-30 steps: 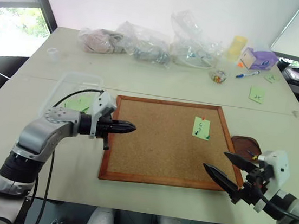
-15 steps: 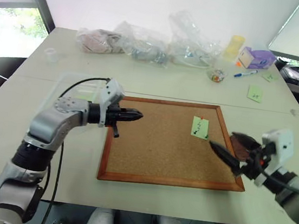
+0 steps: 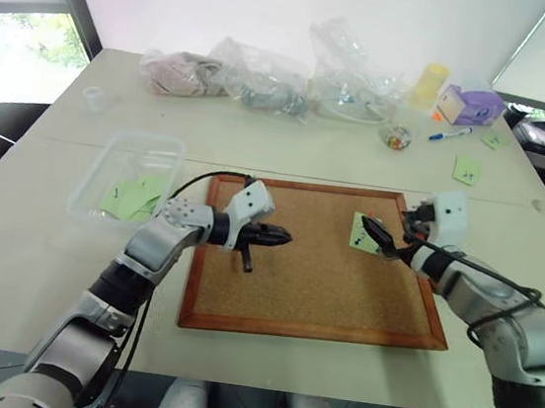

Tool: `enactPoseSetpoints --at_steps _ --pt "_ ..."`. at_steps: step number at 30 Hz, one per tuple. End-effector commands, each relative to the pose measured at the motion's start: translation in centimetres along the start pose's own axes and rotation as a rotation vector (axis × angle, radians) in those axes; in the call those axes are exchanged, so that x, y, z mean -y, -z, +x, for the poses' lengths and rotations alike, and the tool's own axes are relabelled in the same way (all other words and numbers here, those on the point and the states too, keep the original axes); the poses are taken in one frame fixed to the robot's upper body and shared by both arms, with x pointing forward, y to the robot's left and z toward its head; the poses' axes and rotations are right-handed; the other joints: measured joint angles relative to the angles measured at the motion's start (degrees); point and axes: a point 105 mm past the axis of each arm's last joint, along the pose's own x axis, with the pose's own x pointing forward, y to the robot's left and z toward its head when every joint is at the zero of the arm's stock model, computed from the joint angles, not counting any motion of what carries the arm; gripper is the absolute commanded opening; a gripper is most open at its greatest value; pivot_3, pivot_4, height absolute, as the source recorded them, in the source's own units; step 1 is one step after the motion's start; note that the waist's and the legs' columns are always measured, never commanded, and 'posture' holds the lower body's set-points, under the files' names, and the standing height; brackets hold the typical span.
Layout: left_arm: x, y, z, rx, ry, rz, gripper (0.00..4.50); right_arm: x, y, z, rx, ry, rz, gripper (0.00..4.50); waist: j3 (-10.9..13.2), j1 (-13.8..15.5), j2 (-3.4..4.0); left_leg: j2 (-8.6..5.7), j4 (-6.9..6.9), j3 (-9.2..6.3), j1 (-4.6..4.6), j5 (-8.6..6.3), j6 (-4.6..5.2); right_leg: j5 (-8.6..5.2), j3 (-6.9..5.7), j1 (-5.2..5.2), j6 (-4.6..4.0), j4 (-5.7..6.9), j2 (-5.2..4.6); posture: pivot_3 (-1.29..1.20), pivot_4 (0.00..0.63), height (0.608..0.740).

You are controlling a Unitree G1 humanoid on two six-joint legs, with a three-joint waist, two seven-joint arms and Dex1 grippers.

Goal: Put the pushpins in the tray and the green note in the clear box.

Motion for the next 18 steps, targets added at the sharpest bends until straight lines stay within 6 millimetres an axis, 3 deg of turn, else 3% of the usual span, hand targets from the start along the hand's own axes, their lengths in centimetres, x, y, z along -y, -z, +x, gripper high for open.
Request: enactPoseSetpoints --at_steps 1,5,18 --pt "-0.1 0.8 -0.2 -0.055 0.005 0.062 0.02 0.6 -0.7 1.0 0.024 0.024 -0.023 4.5 0.0 0.07 0.0 0.0 0.0 0.0 0.0 0.0 0.0 0.0 0.0 0.0 0.0 0.0 0.0 0.0 0.15 0.737" --pt "-0.1 1.7 -0.4 -0.097 0.003 0.074 0.02 0.9 -0.5 2.1 0.014 0.022 -0.017 4.5 -0.01 0.03 0.01 0.01 0.0 0.0 -0.01 0.0 0.0 0.0 -0.01 0.0 0.0 0.0 -0.03 0.0 0.15 0.737" --pt "0.6 1.8 -0.3 -0.082 0.008 0.075 0.02 1.1 0.8 4.1 -0.046 0.009 0.005 4.5 -0.08 -0.13 0.13 0.03 0.0 0.01 0.03 0.0 0.0 0.0 -0.01 0.0 0.0 0.05 -0.01 0.0 0.15 0.737"
